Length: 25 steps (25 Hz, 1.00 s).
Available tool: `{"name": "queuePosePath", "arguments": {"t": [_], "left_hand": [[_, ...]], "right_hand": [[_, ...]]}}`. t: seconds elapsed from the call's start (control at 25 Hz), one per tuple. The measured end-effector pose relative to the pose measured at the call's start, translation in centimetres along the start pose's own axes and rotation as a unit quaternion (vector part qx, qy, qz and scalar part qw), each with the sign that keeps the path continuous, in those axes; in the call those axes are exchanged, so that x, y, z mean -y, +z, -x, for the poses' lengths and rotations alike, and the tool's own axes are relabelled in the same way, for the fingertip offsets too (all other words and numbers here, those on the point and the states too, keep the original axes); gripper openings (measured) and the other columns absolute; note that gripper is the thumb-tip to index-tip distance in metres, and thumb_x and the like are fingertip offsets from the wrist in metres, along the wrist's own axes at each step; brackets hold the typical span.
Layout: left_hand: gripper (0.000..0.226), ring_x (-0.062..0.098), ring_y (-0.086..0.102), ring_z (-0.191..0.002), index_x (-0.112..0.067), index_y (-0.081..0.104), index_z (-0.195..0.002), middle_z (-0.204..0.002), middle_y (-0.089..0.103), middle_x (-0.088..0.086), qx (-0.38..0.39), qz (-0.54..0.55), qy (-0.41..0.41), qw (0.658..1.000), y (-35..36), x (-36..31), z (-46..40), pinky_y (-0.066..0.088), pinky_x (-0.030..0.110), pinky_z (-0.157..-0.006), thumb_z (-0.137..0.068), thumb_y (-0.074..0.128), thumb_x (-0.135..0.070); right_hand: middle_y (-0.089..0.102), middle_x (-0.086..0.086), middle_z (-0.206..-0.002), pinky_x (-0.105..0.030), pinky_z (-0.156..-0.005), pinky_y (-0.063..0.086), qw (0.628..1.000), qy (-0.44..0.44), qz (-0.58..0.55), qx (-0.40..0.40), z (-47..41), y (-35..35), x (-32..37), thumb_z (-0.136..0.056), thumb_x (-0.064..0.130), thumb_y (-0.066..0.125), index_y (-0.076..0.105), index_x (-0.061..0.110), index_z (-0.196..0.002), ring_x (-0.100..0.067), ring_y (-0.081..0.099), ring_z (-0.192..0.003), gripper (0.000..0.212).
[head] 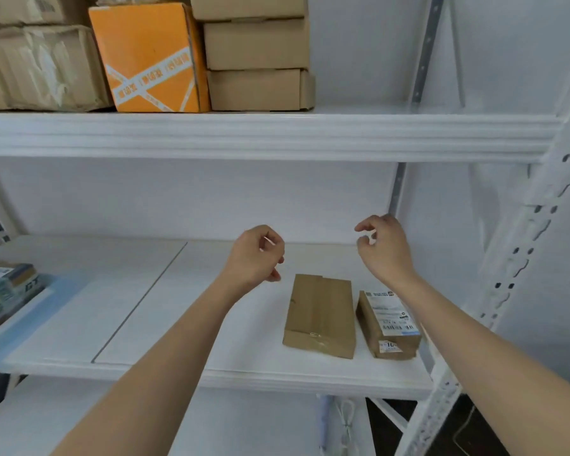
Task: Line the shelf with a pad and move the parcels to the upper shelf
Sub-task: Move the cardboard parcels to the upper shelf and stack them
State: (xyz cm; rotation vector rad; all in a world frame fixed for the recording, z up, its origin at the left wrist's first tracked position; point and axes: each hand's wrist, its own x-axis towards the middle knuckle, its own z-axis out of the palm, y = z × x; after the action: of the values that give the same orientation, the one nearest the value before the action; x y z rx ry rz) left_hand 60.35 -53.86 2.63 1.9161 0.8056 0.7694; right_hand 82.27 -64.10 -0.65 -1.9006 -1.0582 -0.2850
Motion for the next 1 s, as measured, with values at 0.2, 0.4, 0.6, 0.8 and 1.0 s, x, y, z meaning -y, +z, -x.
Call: {"name": "queuePosePath", "arguments": {"t": [0.2,0.4,0.6,0.8,1.0], "left_hand": [[0.016,0.023,0.063,-0.062,-0.005,0.059,-0.106,-0.095,0.062,0.012,0.08,-0.02,-0.139,0.987,3.1,5.9,-2.1,0.059,0.028,-0.064,-0.092,0.053,-0.01],[0.029,0.025,0.059,-0.076,-0.006,0.053,-0.117,-0.113,0.058,0.013,0.155,-0.038,-0.234,0.959,5.3,10.1,-4.1,0.057,0.037,-0.083,-0.091,0.059,-0.016],[0.026,0.023,0.061,-0.077,-0.006,0.056,-0.115,-0.114,0.059,0.011,0.191,-0.023,-0.241,0.951,5.6,12.0,-5.8,0.057,0.033,-0.08,-0.092,0.06,-0.018],[0.022,0.021,0.06,-0.073,-0.005,0.06,-0.11,-0.096,0.064,0.007,0.206,0.002,-0.222,0.953,5.9,12.4,-7.4,0.057,0.033,-0.08,-0.092,0.059,-0.018],[0.055,0.017,0.063,-0.087,-0.009,0.063,-0.116,-0.094,0.063,-0.001,0.293,0.112,-0.213,0.925,6.3,10.7,-7.8,0.06,0.036,-0.08,-0.092,0.052,-0.057]], "right_hand": [[0.041,-0.014,-0.142,-0.041,-0.103,0.032,0.901,0.267,0.198,0.28,1.4,2.7,-8.1,-0.085,0.043,0.059,0.031,0.019,-0.145,-0.036,0.034,-0.133,0.071],[0.036,-0.014,-0.145,-0.042,-0.107,0.035,0.845,0.361,0.212,0.334,4.6,4.0,-10.8,-0.07,0.058,0.072,0.015,0.024,-0.15,-0.036,0.036,-0.133,0.104],[0.054,-0.005,-0.125,-0.042,-0.094,0.049,0.858,0.405,0.167,0.27,4.8,4.5,-11.1,-0.041,0.052,0.065,0.027,0.034,-0.144,-0.031,0.055,-0.113,0.111],[0.057,-0.003,-0.126,-0.032,-0.085,0.045,0.909,0.398,-0.005,0.126,2.3,3.2,-7.0,-0.081,0.047,0.061,0.043,0.024,-0.139,-0.02,0.055,-0.104,0.065],[0.067,-0.005,-0.089,-0.041,-0.083,0.053,0.807,0.443,-0.356,0.162,1.0,4.1,-2.3,-0.095,0.039,0.044,0.062,0.017,-0.102,-0.022,0.063,-0.085,0.03]]}}
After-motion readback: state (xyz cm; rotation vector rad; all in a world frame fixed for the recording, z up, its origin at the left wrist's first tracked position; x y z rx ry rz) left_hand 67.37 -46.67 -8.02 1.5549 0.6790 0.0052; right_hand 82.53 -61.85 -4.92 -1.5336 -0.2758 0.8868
